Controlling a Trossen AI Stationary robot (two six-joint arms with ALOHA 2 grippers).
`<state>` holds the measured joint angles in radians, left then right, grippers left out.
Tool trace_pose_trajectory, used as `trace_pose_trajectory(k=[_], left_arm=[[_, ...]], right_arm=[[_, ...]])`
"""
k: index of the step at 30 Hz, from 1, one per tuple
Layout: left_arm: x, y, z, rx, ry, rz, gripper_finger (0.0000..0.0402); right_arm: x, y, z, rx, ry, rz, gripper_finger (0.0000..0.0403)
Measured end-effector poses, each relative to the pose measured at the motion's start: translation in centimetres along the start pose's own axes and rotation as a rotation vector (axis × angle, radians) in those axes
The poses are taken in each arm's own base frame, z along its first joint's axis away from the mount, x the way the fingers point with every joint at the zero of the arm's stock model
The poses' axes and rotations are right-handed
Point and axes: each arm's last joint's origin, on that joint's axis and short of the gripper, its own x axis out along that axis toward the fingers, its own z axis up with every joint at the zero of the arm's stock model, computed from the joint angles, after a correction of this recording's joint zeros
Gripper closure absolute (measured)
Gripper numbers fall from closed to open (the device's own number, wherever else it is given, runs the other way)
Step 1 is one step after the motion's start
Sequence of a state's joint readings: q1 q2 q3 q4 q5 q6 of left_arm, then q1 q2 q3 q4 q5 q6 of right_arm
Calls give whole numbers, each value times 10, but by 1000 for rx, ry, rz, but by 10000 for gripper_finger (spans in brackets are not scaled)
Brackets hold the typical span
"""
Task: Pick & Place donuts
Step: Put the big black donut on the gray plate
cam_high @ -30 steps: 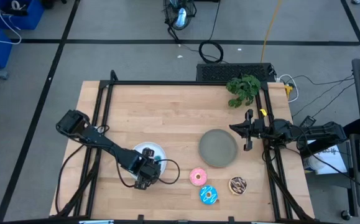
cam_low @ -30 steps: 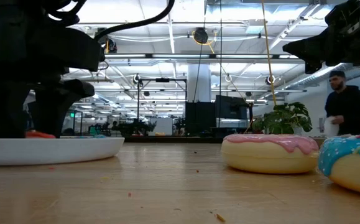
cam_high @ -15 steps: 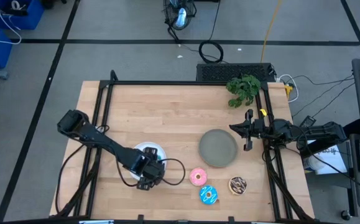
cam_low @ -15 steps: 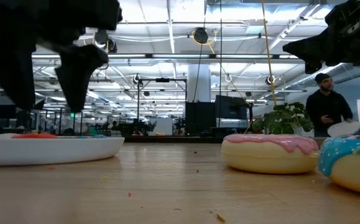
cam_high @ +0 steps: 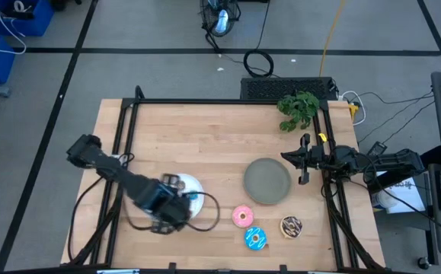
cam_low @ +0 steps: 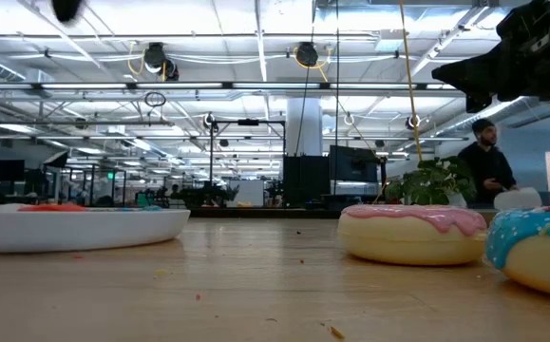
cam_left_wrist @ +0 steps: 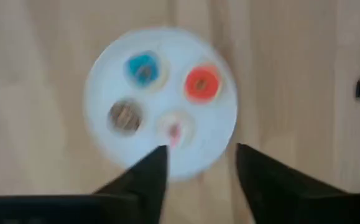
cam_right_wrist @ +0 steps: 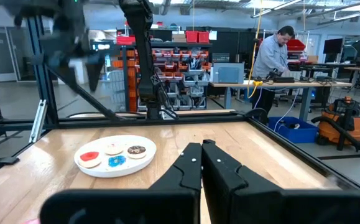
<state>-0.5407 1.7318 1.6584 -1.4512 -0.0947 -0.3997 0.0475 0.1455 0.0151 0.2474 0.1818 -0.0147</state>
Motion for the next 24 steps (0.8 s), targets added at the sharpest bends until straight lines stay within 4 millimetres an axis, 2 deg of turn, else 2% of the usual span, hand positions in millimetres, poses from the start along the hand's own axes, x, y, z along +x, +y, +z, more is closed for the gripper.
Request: trace_pose_trajectory(k=[3,7,10,13,15,17,21,24], left_arm=[[-31,5,-20,-26,-41,49,292],[-74,20,-55,-69,-243,98,383],[-106,40,-95,-136,-488,225,390],[-118,62,-132,-281,-774,434,390],[-108,73,-152,-401,-926,521,396],[-86,80,-167,-448,-981,536,397],[-34,84,-185,-400,-999,503,393],[-9,82,-195,-296,-1067,385,398]], right_arm=[[0,0,0,1,4,0,403],[0,0,0,1,5,0,403],[0,0,0,1,5,0,403],[0,0,-1,-1,5,0,403],[0,0,0,-1,5,0,403],[0,0,0,-3,5,0,403],[0,0,0,-15,5,0,403],[0,0,-1,-28,5,0,403]])
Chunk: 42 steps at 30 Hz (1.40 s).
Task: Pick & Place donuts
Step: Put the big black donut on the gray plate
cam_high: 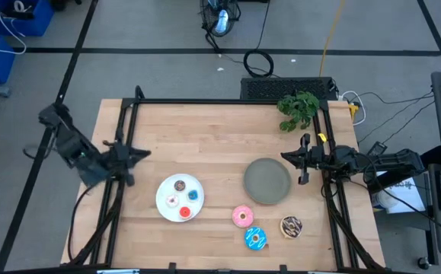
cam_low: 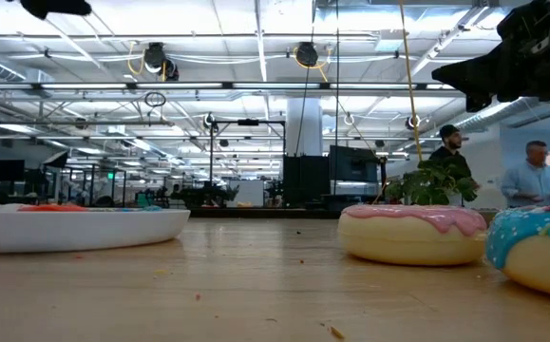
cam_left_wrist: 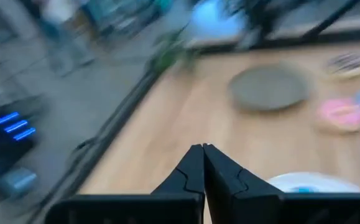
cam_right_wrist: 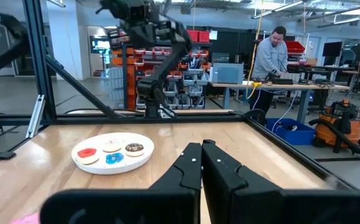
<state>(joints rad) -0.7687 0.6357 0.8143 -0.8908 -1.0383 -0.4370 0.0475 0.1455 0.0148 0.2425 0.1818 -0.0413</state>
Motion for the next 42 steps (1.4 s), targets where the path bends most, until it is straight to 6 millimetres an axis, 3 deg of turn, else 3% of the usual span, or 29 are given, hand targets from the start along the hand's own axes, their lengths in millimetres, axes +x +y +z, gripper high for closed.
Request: trace_pose_trajectory(k=[7,10,13,17,24,37,42], left_arm=[[2,11,-17,48,-380,-212,399],[7,17,-26,84,-530,-198,399],[17,22,-45,118,-490,-118,400],[21,23,-60,104,-531,-260,400],[52,12,-100,123,-450,-357,401],[70,6,-125,125,-463,-379,401],[69,9,-120,177,-502,-296,389]], right_arm=[[0,-1,1,-2,-12,-30,403],[0,-1,1,4,-13,-31,403],[0,-1,2,3,-16,-32,403],[0,-1,1,-3,-12,-31,403],[1,-1,1,1,-9,-29,403],[1,-1,3,-18,-28,-30,403],[1,-1,5,35,-46,-44,403]])
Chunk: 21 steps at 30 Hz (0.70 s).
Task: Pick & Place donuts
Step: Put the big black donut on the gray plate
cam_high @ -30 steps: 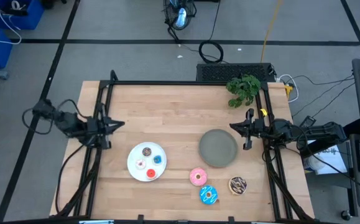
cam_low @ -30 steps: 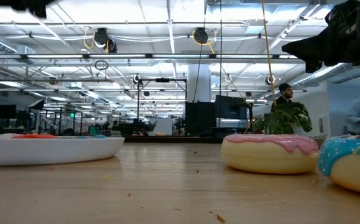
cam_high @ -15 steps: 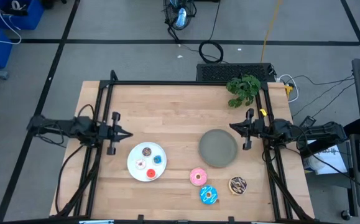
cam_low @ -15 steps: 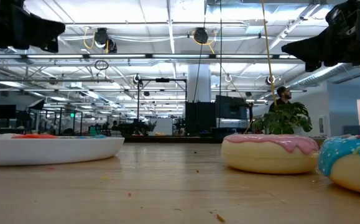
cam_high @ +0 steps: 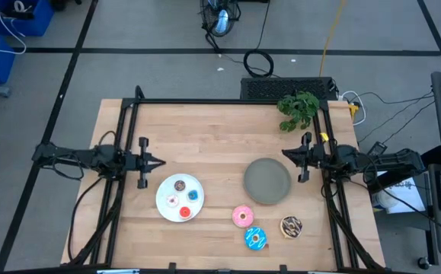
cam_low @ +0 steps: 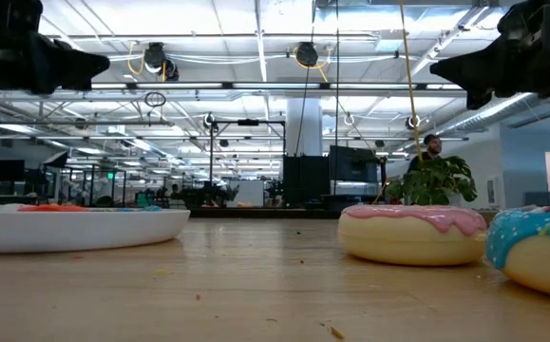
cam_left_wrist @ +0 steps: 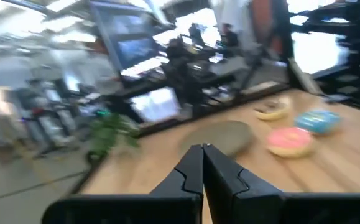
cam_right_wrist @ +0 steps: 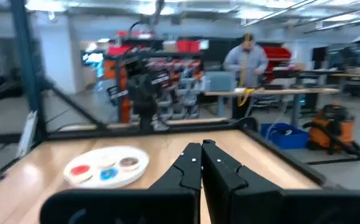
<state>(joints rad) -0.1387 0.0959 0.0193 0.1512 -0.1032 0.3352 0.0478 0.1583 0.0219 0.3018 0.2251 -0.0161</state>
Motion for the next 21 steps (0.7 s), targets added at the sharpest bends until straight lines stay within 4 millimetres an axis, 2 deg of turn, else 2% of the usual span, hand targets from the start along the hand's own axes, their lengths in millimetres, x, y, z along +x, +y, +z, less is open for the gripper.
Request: trace_pose_trajectory(k=[3,5,9,12,15,21], left_arm=[[0,2,1,9,6,57,380],[0,2,0,11,20,54,379],[0,2,0,11,18,56,377],[0,2,0,8,18,53,377],[0,2,0,3,18,51,376],[0,2,0,3,19,52,376]], right_arm=[[2,1,-1,-4,30,-7,403],[6,4,-2,-24,120,10,403],[20,13,35,-39,241,-47,403],[30,23,52,-99,449,-86,403],[40,32,69,-115,535,-140,403],[54,47,75,-146,563,-97,403]])
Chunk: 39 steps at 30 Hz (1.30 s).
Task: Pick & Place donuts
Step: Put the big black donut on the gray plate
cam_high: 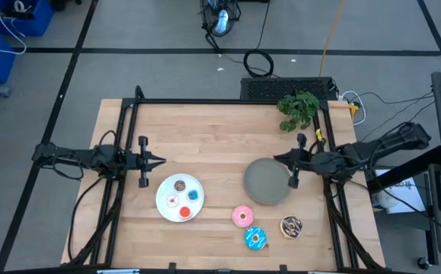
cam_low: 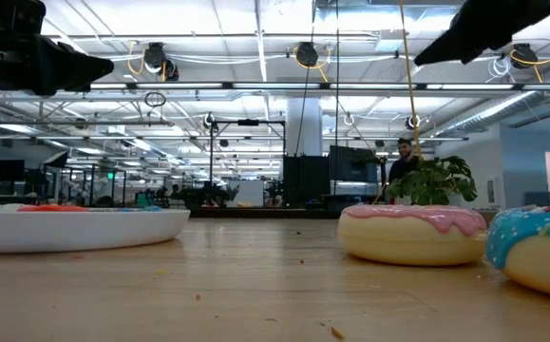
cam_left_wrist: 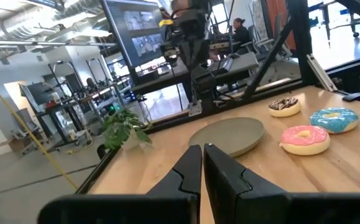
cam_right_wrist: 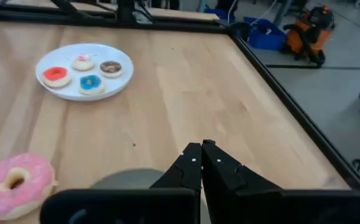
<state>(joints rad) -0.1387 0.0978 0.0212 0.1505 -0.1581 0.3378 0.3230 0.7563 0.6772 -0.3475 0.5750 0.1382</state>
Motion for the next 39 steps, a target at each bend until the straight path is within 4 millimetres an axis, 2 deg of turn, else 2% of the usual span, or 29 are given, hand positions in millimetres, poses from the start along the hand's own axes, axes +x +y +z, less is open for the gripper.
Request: trace_pose_trajectory(k=[4,7,12,15,18,22,27,30,33,39], left_arm=[[0,0,0,0,0,0,376],[0,0,0,-1,-1,0,376],[0,0,0,-10,5,-2,376],[0,-1,-2,0,19,-6,376],[0,-1,-2,21,19,-7,376],[0,-1,-2,24,19,-6,376],[0,0,-1,27,14,-5,376],[0,0,0,26,4,-1,376],[0,0,1,25,-10,4,376],[0,0,1,25,-6,3,376]], right_arm=[[-1,12,16,-4,37,34,403],[-5,28,41,-23,116,69,403],[-14,64,82,-30,384,102,403],[-15,88,94,11,609,92,403],[-10,111,92,49,798,25,403],[0,134,81,144,940,9,403],[14,156,65,190,1004,-58,403],[20,171,56,177,1030,-40,397],[21,182,48,119,1080,3,374],[16,185,28,-6,1110,-52,296]])
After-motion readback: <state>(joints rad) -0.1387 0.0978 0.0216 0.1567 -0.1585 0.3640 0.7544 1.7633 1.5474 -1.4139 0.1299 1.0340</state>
